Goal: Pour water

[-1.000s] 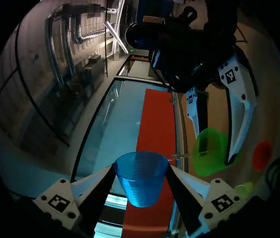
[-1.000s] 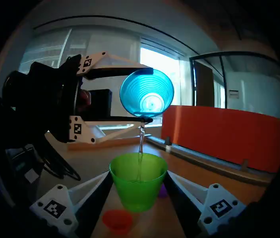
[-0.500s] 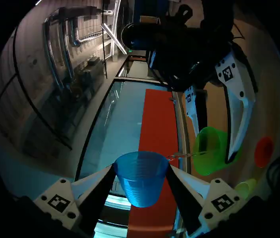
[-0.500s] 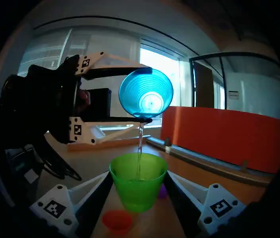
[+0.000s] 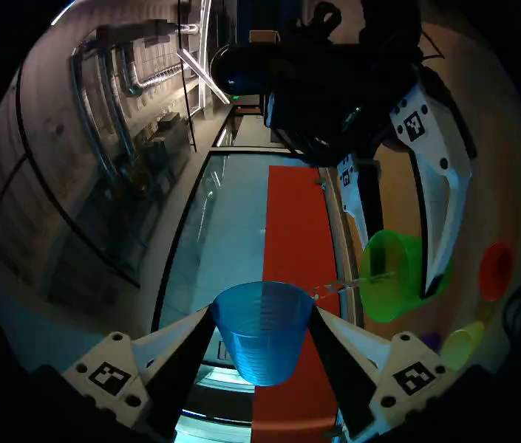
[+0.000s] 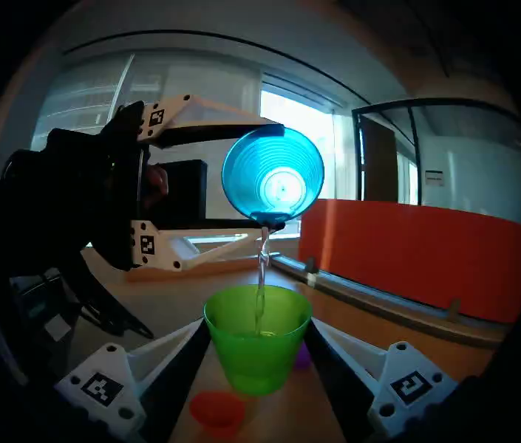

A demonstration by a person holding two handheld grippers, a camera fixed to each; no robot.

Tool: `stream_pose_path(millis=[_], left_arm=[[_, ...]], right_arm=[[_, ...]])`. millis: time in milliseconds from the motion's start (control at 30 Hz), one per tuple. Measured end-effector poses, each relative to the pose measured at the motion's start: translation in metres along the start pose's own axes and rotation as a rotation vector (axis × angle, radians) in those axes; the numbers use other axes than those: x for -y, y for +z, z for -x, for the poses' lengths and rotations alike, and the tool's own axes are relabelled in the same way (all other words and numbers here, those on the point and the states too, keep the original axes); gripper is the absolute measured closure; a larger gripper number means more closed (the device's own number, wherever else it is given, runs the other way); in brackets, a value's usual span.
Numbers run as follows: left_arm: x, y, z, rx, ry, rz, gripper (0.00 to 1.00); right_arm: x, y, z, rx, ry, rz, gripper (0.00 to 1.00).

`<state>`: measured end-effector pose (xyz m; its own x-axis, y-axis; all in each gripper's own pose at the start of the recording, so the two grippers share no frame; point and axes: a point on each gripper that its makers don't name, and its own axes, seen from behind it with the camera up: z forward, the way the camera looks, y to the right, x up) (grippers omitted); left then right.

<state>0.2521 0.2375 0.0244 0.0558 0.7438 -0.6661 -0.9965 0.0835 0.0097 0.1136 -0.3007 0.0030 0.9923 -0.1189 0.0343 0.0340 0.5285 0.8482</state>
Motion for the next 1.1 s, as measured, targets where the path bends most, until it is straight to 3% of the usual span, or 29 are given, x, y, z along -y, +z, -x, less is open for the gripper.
stream_pose_path(millis=[800, 1100], left_arm=[[-0.0021, -0.0036, -0.0040, -0.004, 0.079, -0.015, 0.13], [-0.0015, -0.0030, -0.0061, -0.007, 0.071, -0.016, 0.13]], right_arm=[[-0.0007, -0.0017, -0.0034, -0.003, -0.003, 0.004, 0.10], [-0.0013, -0.0023, -0.0030, -0.003, -0.004, 0.004, 0.10]])
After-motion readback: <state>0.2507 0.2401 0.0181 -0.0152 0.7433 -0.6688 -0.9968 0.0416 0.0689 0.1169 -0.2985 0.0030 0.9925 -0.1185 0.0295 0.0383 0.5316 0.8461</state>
